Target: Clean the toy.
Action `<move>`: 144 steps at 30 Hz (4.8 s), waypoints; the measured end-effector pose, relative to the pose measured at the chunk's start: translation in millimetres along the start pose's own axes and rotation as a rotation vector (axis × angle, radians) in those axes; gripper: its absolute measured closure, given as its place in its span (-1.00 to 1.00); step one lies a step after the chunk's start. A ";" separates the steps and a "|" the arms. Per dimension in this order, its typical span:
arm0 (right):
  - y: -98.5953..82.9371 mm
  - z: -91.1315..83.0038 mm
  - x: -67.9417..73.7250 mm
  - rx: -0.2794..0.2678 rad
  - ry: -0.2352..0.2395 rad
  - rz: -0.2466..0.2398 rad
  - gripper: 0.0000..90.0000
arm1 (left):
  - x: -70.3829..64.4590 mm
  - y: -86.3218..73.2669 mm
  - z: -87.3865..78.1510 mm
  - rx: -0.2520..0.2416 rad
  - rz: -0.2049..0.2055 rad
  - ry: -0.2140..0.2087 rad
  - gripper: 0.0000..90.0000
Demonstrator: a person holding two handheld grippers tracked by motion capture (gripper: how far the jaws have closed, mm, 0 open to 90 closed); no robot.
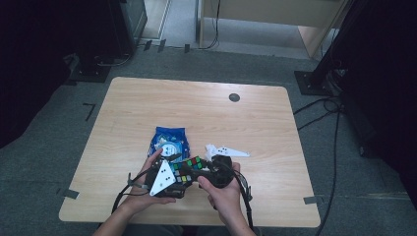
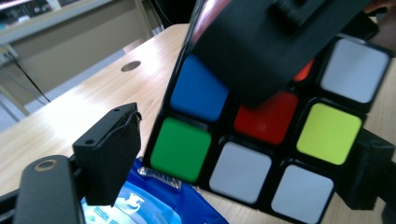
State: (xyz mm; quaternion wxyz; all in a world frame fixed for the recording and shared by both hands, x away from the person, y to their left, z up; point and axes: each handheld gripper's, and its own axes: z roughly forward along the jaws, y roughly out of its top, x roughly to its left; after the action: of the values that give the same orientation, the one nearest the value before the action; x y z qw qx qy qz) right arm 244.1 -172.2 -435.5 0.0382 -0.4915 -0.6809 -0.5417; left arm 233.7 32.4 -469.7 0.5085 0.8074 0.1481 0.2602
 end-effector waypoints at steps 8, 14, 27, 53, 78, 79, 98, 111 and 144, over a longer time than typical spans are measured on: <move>-0.9 4.1 -3.7 0.054 0.011 -0.002 -0.24 | 5.6 -2.9 -3.0 -0.019 -0.046 0.043 -0.25; 8.2 -11.8 -10.3 -0.008 0.053 -0.026 -0.16 | 22.8 -7.4 -9.6 -0.021 -0.122 0.081 -0.25; -19.3 11.3 -79.5 0.077 -0.474 -0.187 -0.14 | 36.3 -11.8 -15.9 -0.021 -0.178 0.093 -0.25; -9.8 -17.1 -61.6 -0.097 -0.235 -0.192 0.98 | 31.8 -10.6 -0.7 0.024 -0.203 0.040 -0.25; -2.1 -19.3 -7.3 -0.128 0.001 -0.225 0.97 | 18.9 3.9 -5.7 0.002 -0.142 0.021 -0.25; -2.3 -20.3 -11.1 -0.134 0.011 -0.188 0.97 | 18.6 4.9 -6.1 0.003 -0.138 0.019 -0.25; 2.6 -21.7 -17.8 -0.171 0.069 -0.072 0.96 | 18.4 8.1 -12.7 -0.051 -0.141 -0.017 -0.25; 5.0 -20.2 -3.3 -0.164 0.092 -0.121 0.93 | 22.4 8.4 -14.7 -0.044 -0.161 -0.024 -0.24; 0.5 2.7 0.9 -0.100 0.033 0.044 -0.23 | 15.6 9.4 -5.6 -0.055 -0.195 0.051 -0.25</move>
State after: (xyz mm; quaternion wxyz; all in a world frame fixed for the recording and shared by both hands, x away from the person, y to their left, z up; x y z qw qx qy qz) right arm 245.3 -169.6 -435.8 0.0365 -0.4986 -0.6413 -0.5821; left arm 243.0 40.3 -455.1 0.5496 0.7678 0.2318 0.2339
